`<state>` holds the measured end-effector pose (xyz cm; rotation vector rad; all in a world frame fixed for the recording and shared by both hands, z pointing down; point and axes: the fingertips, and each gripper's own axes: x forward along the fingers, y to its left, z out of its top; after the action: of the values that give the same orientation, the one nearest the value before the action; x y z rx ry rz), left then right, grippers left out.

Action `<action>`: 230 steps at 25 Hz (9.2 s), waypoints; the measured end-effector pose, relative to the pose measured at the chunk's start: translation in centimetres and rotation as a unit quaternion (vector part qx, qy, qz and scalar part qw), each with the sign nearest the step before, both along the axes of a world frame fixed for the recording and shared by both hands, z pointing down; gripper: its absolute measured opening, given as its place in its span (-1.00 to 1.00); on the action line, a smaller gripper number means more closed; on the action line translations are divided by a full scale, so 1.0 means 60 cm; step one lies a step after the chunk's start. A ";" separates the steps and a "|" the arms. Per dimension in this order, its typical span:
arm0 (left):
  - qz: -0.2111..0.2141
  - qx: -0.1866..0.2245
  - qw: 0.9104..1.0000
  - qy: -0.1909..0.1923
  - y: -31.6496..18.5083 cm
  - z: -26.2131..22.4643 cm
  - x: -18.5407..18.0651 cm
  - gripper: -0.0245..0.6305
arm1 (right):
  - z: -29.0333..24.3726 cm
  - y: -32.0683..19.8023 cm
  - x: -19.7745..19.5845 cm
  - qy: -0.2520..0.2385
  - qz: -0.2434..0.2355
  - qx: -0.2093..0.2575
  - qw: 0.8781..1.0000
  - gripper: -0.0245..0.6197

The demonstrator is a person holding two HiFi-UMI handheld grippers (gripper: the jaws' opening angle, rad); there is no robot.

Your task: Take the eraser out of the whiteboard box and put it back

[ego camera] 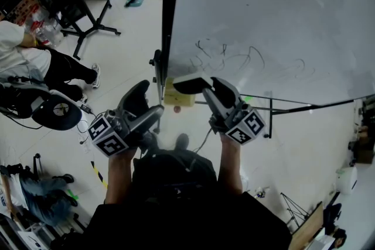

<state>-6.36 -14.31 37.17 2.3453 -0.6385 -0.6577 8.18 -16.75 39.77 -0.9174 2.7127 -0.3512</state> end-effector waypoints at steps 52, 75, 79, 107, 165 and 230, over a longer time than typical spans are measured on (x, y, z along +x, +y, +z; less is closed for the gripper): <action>-0.004 -0.013 1.000 0.001 0.003 0.018 -0.004 0.38 | 0.154 0.001 -0.056 0.174 -0.035 -0.037 0.983 -0.44; -0.003 -0.018 1.000 0.004 0.001 0.023 -0.005 0.38 | 0.215 0.002 -0.081 0.249 -0.043 -0.036 0.967 -0.44; -0.007 -0.017 1.000 0.005 0.001 0.022 -0.008 0.38 | 0.224 0.004 -0.084 0.262 -0.046 -0.036 0.963 -0.44; -0.010 -0.022 1.000 0.007 -0.002 0.032 -0.010 0.38 | 0.270 0.009 -0.092 0.331 -0.050 -0.018 0.942 -0.43; -0.063 -0.041 0.995 -0.073 0.074 0.028 0.092 0.38 | 0.019 0.058 0.084 -0.168 -0.089 -0.017 0.982 -0.41; 0.101 0.037 0.994 0.017 0.459 -0.048 -0.094 0.38 | -0.131 0.547 -0.056 -0.200 0.068 0.026 0.977 -0.49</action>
<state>-11.98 13.25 34.26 2.4215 -0.3611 -0.6359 4.81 16.09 31.93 -0.9006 2.2700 -0.3871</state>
